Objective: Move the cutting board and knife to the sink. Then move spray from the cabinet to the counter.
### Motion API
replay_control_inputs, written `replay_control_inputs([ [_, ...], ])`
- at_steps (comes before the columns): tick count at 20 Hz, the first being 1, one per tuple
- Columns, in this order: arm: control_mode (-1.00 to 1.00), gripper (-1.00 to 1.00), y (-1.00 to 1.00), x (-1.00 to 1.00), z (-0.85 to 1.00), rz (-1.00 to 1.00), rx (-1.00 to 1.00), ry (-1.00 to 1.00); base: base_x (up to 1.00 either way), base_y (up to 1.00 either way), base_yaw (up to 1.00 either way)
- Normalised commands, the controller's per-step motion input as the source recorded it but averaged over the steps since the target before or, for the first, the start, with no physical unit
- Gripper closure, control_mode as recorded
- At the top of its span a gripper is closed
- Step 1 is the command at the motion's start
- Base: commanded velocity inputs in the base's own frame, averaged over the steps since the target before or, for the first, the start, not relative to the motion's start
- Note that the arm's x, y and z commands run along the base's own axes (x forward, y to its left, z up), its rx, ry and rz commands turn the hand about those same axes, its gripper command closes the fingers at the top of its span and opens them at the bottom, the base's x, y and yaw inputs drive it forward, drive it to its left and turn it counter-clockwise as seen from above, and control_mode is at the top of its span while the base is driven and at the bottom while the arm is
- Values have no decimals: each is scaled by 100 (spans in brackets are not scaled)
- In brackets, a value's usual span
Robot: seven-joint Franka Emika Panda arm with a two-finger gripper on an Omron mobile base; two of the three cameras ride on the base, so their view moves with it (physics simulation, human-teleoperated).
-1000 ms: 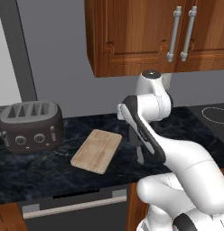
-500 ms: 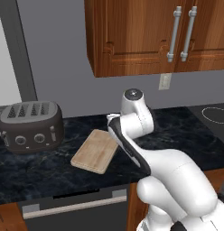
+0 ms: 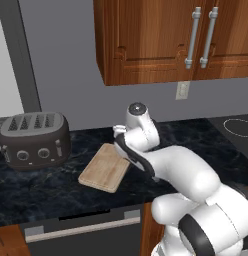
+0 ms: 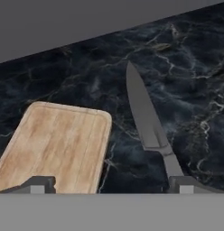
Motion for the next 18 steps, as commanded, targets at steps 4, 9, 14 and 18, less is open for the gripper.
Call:
replay_control_inputs([
  [4,-100,-100,6,55,-15,-1,0,5,0,0,0],
  [9,-100,-100,7,47,-27,0,0,8,0,0,0],
  [14,-100,-100,5,41,-33,0,2,4,0,0,0],
  [18,-100,-100,5,40,-32,0,5,0,0,0,0],
])
